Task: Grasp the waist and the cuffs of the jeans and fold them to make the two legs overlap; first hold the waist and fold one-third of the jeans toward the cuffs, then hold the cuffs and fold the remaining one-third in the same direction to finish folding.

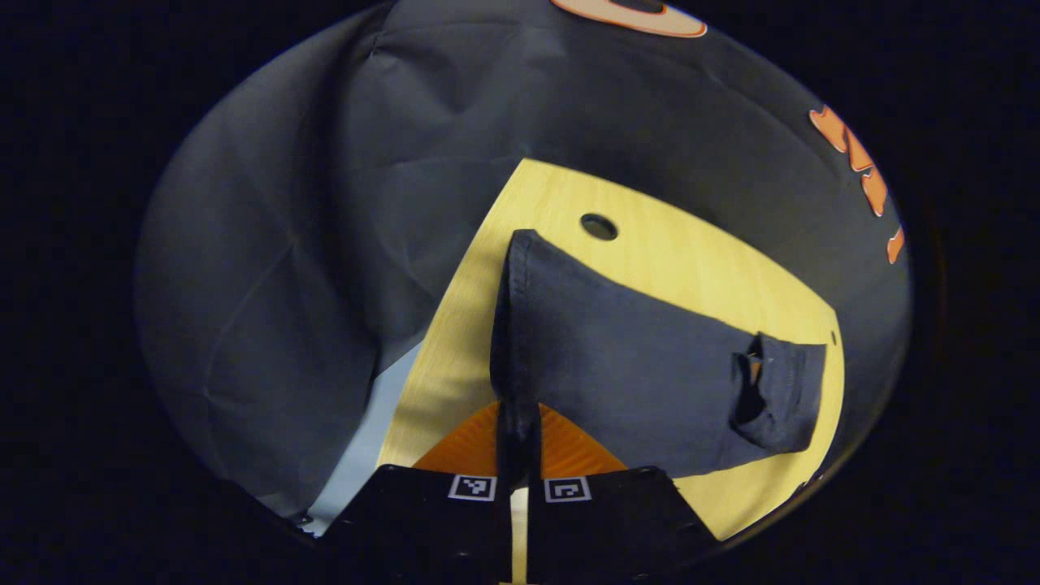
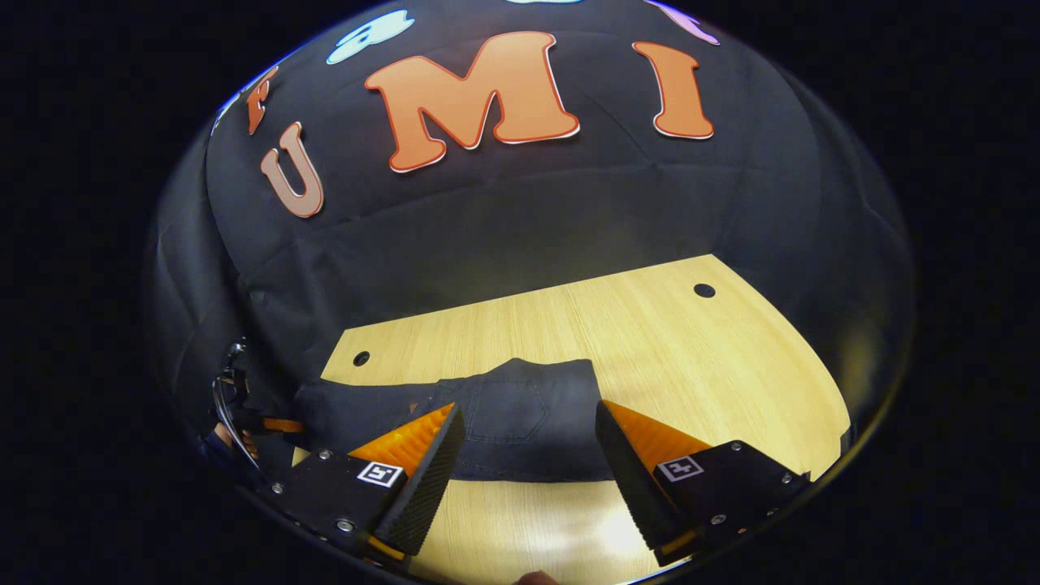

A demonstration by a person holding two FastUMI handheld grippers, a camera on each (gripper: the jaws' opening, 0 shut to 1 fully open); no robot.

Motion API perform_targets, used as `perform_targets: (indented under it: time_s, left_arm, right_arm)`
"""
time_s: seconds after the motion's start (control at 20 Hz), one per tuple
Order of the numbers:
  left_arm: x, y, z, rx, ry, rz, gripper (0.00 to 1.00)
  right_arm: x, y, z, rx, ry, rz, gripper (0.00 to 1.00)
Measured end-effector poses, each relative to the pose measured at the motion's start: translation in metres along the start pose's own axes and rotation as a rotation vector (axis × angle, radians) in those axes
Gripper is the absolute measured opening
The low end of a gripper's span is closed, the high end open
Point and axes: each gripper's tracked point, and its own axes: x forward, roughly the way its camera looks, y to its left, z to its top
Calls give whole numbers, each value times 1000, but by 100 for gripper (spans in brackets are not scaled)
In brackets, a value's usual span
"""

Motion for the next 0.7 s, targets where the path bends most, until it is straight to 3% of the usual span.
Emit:
perform_targets:
  time_s: [0.7]
  left_arm:
    - [-147, -38, 69, 97, -254, -192, 7]
  right_arm:
    - [11, -21, 10, -81, 4, 75, 99]
